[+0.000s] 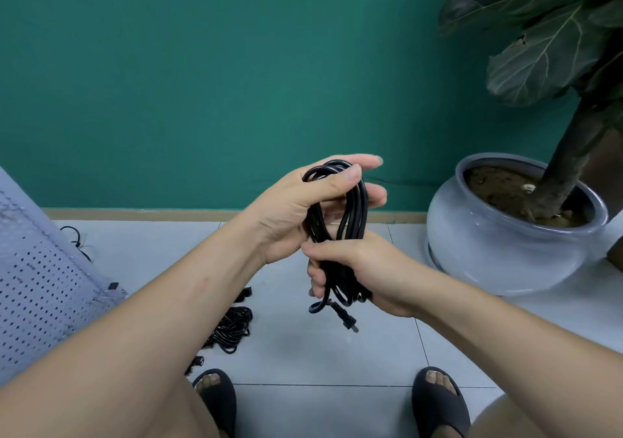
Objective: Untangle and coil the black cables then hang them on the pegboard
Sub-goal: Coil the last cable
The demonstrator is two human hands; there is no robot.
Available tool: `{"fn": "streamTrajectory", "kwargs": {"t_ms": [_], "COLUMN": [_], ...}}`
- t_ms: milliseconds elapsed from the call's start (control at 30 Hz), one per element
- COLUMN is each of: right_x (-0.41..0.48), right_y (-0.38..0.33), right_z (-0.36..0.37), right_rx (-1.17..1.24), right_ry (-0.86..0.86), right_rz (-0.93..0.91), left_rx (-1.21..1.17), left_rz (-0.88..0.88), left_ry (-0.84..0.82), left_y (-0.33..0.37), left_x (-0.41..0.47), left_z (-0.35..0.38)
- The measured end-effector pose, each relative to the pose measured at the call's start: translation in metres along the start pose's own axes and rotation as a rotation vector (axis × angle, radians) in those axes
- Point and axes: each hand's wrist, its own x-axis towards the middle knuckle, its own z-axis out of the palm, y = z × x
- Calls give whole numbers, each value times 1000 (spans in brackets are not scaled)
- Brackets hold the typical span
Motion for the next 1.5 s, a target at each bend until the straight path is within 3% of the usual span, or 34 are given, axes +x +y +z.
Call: {"fn": "streamTrajectory", "kwargs": {"t_ms": [133,233,467,633,800,900,1067,1267,1367,1500], "right_x": [1,1,-3,-5,-2,8,22,15,17,11], "right_y": [-1,-1,5,2,9,16,9,-8,-1,-15], "right_z": [1,-3,-22,-32,-34,-38,-61,-65,-43,-33], "right_rx": [27,22,76,-287,-730,-800,-422,-157,-158,16], "right_ry": [-34,-103,-540,-642,-429,-186,162,452,436,498], "right_rz": [8,-2,62,143,144,165,158,31,33,-64], "left_rx": [25,-89,-190,-225,-256,-225,90,-21,68,266], "left_rz": [28,63,35,31,28,38,118,89,75,174], "left_ry": [49,64,58,73,99,90,269,325,276,366], "left_y": [1,0,4,4,1,1,0,2,-10,-16], "left_x": [4,6,4,0,-1,-1,1,7,8,11], "left_z": [-2,2,7,6,11,13,2,-12,2,8]}}
